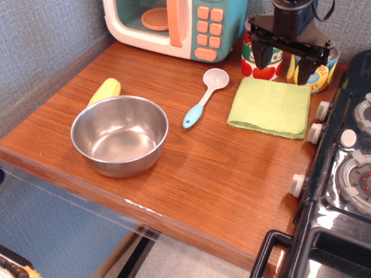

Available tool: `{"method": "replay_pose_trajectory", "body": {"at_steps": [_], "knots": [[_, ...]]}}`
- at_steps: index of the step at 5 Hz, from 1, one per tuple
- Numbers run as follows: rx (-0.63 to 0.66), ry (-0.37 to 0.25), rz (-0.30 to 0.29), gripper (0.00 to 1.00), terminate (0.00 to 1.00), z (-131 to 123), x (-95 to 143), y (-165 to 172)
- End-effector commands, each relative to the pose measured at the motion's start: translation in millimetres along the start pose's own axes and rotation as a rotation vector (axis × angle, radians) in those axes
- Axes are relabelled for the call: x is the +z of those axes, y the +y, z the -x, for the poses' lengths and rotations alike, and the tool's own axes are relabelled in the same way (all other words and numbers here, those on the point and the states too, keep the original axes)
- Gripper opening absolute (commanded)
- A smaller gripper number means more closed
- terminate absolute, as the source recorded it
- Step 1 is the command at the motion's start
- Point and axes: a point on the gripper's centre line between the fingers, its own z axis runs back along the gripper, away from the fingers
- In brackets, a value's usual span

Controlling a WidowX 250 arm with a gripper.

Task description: Move the towel to in front of the cans of sauces.

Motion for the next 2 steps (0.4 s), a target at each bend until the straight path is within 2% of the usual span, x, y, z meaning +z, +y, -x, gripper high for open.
{"method": "replay_pose_trajectory", "body": {"at_steps": [1,2], "knots": [[-0.003,-0.012,-0.006,1.00,0.00,2.3,33.5,6.5],[-0.003,-0.012,-0.006,1.00,1.00,2.3,33.5,6.5]]}}
